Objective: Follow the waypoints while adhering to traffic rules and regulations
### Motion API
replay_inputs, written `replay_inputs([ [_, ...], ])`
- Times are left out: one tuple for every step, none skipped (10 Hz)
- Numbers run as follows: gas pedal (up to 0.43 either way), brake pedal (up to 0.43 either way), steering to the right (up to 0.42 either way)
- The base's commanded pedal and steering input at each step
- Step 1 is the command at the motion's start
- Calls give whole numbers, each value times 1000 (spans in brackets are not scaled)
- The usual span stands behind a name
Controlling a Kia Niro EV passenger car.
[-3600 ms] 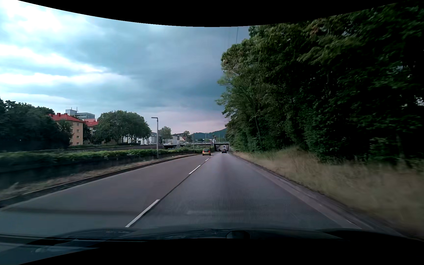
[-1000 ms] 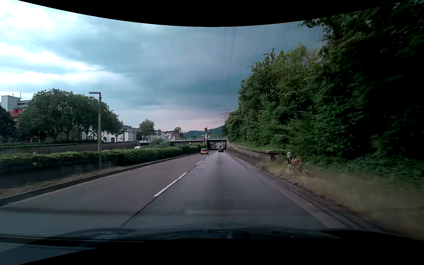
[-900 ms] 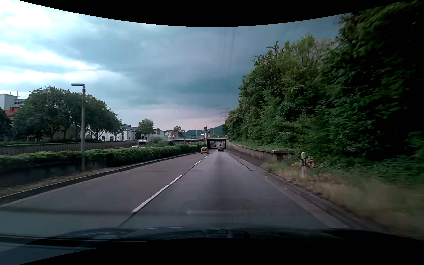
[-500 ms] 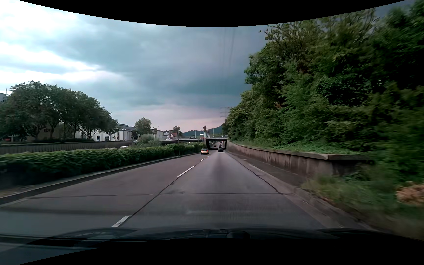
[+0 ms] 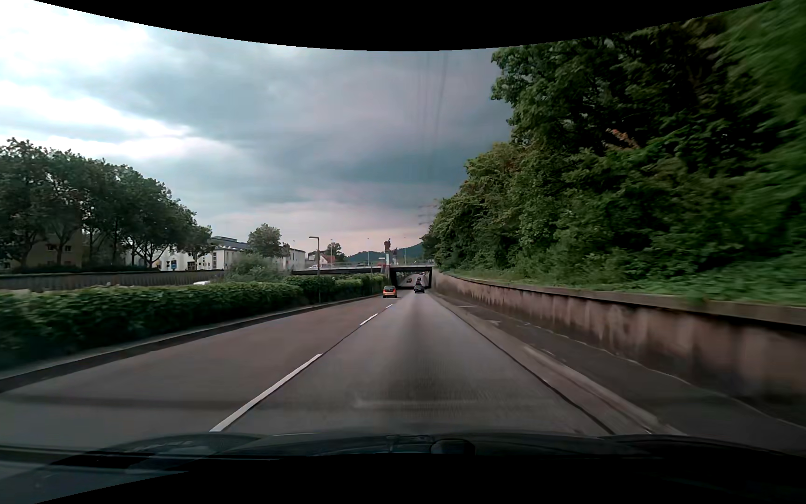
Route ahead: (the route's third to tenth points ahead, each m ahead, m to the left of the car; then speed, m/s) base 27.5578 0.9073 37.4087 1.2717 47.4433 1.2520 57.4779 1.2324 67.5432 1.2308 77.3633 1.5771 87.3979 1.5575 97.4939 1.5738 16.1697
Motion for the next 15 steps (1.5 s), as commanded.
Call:
replay_inputs([
  [59,0,-9],
  [59,0,-7],
  [59,0,-5],
  [59,0,-4],
  [59,0,-4],
  [59,0,-4],
  [59,0,-4],
  [59,0,-4],
  [59,0,-3],
  [59,0,-3],
  [59,0,-3],
  [59,0,-2],
  [59,0,-1],
  [59,0,-1],
  [59,0,0],
])
